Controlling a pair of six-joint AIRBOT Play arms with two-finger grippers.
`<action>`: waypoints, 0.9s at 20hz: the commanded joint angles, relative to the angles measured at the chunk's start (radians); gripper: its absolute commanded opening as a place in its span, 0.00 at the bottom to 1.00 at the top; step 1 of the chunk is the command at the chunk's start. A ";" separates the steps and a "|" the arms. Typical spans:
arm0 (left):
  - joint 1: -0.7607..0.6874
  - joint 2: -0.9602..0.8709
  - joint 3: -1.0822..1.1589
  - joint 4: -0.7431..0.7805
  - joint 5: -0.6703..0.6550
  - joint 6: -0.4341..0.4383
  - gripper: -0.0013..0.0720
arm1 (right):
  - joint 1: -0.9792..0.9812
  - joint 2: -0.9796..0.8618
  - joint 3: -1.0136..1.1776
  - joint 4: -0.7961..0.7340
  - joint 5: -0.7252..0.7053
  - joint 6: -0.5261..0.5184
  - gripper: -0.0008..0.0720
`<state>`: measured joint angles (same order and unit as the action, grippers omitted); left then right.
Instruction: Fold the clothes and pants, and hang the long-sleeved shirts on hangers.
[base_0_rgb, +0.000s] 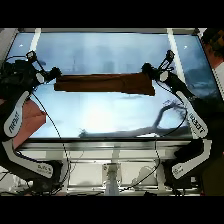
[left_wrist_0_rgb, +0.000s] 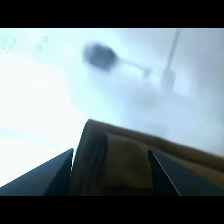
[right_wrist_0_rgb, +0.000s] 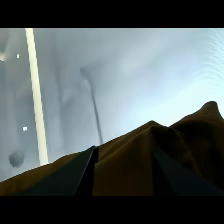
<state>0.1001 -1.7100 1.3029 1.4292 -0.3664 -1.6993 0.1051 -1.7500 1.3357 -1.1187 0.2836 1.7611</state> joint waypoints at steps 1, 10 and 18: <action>0.021 0.001 0.053 0.044 -0.240 0.203 0.78 | 0.001 0.009 0.000 -0.035 0.055 -0.025 0.55; 0.053 -0.113 0.382 0.091 -0.678 0.268 0.77 | 0.001 0.019 0.000 -0.038 0.139 -0.106 0.54; 0.204 -0.254 0.470 -0.409 -0.764 0.333 0.98 | 0.001 0.019 0.000 -0.052 0.139 -0.107 0.54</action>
<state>0.2562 -1.9331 1.7546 1.1522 -1.0954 -1.4017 0.1055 -1.7317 1.3357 -1.1629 0.4206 1.6554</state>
